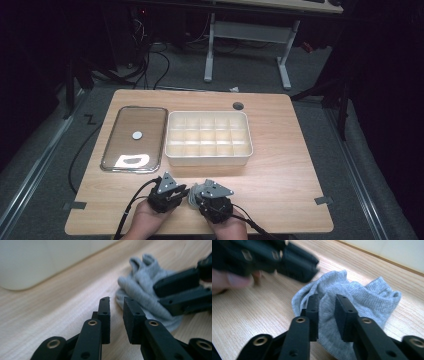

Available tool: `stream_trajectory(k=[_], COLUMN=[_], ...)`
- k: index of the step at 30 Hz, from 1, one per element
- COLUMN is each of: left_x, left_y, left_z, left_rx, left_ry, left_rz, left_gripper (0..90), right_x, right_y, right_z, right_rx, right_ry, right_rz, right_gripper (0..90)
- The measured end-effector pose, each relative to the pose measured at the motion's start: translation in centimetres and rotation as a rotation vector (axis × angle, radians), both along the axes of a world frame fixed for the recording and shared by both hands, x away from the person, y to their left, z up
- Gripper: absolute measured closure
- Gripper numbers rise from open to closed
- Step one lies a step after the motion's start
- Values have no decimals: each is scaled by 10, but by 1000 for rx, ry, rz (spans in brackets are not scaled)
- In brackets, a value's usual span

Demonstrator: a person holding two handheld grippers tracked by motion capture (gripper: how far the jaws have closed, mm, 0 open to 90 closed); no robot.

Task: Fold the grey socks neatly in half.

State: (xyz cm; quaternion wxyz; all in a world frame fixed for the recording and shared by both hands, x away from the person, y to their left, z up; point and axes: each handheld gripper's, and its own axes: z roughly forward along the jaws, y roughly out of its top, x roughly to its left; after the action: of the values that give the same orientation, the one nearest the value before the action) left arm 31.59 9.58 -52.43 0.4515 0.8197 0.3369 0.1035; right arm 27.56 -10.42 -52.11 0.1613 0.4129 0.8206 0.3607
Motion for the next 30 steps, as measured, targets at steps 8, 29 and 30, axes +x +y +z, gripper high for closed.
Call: stream_trajectory(k=[8, 29, 30], left_x=[-9, -4, -3], left_y=[-17, -10, -9], left_z=[6, -10, -10], left_rx=[18, 42, 25], left_ry=[-32, 61, 76], left_rz=[-63, -54, -51], left_gripper=[832, 900, 900], right_x=[-4, -6, -6], right_y=[4, 6, 7], right_z=[-3, 3, 0], right_rx=[-1, 83, 78], right_ry=[-21, -4, 4], right_rz=[16, 75, 76], right_gripper=[803, 871, 872])
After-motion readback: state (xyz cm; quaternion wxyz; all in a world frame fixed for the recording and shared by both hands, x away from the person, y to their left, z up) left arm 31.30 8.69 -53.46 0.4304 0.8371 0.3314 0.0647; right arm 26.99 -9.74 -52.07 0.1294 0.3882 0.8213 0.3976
